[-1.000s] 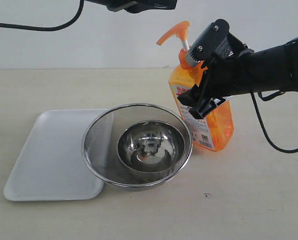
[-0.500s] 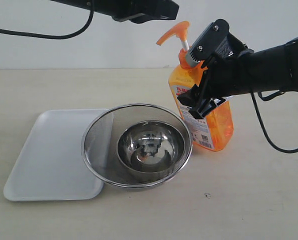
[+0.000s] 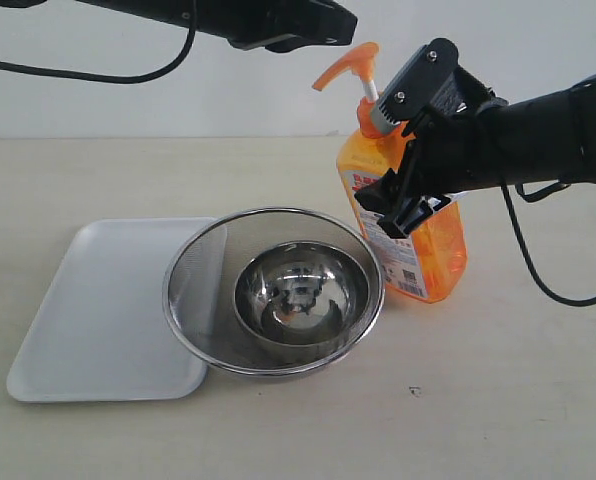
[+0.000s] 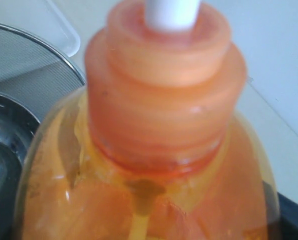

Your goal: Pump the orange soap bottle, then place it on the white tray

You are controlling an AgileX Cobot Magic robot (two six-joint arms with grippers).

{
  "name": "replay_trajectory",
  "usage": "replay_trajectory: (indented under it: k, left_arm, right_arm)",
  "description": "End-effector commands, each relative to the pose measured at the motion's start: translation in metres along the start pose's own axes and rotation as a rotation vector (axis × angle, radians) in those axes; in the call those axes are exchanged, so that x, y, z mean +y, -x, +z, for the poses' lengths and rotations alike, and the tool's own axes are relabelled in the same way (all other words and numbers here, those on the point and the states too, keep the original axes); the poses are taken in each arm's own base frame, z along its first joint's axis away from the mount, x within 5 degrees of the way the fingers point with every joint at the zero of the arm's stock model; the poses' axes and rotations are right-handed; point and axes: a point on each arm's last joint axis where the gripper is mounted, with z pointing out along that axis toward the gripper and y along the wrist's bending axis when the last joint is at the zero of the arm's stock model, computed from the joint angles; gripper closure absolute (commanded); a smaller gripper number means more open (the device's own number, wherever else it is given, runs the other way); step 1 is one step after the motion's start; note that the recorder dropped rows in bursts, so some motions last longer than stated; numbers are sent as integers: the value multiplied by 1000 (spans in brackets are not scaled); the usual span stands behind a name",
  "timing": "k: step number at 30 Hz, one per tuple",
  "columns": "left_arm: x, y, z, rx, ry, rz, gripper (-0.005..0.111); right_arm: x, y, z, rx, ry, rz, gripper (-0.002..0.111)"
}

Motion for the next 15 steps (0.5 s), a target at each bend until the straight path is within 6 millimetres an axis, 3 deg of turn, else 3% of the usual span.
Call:
replay_trajectory:
  k: [1,15]
  left_arm:
    - [-3,4,2,-22,11,-2,102]
    - [-5,5,3,-26,17,8,102]
  right_arm:
    - [-1,6,-5,-26,0,0,108]
    - [-1,6,-5,-26,0,2,108]
